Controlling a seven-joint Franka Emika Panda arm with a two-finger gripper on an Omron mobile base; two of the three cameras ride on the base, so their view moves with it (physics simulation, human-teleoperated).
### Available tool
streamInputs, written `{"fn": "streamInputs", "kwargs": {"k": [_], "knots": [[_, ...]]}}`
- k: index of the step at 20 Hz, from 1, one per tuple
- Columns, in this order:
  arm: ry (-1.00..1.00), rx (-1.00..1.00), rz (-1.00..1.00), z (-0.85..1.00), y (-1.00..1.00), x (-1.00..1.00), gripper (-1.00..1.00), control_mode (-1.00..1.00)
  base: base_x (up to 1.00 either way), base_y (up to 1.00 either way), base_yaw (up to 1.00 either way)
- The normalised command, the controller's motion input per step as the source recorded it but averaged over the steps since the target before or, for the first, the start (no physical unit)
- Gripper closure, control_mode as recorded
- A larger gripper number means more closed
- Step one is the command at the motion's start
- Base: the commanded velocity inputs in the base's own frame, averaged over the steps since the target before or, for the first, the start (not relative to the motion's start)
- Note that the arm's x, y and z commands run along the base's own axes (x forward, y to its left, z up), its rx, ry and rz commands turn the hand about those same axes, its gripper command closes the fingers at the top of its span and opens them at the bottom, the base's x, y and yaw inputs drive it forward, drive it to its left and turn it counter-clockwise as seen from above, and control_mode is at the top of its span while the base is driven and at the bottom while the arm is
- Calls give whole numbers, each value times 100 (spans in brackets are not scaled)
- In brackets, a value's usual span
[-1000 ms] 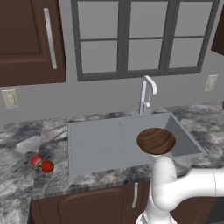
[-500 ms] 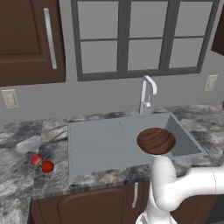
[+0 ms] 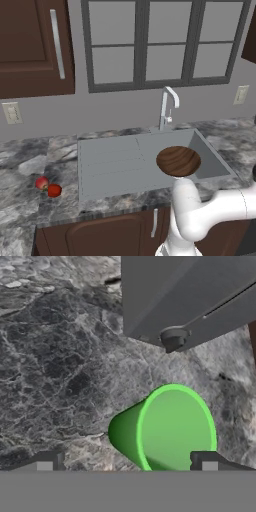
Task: Remove the bell pepper and apple from the sink. Then move the bowl and cup from the counter to the sink for washing.
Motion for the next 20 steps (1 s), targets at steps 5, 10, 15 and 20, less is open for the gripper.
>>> {"fn": "streamInputs", "kwargs": {"k": [5, 10, 15, 20], "knots": [[3, 0, 1, -4, -8, 5, -100, -100, 0, 0, 0], [2, 0, 0, -4, -5, 5, -100, -100, 0, 0, 0], [2, 0, 1, -4, -7, 3, -100, -100, 0, 0, 0], [1, 0, 2, -4, -7, 1, -100, -100, 0, 0, 0]]}}
